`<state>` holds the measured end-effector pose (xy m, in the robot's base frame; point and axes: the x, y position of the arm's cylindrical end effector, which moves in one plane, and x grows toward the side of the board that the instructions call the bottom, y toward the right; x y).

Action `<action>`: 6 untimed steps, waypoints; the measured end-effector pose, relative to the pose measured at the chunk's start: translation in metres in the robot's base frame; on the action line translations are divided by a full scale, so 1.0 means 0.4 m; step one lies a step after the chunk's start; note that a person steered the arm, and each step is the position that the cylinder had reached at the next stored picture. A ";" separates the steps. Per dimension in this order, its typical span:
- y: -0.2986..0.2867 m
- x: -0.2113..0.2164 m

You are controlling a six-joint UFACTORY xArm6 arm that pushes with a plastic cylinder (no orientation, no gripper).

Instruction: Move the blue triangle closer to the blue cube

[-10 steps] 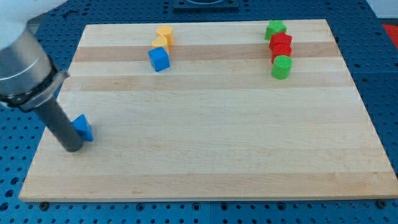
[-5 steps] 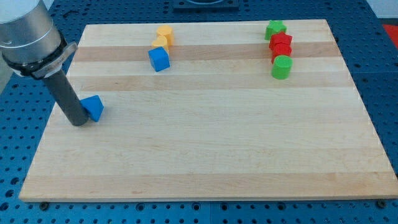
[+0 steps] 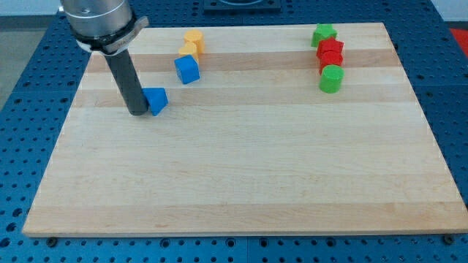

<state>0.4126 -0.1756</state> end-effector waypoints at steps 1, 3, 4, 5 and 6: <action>0.014 0.000; 0.071 0.004; 0.082 -0.020; 0.082 -0.054; 0.071 -0.066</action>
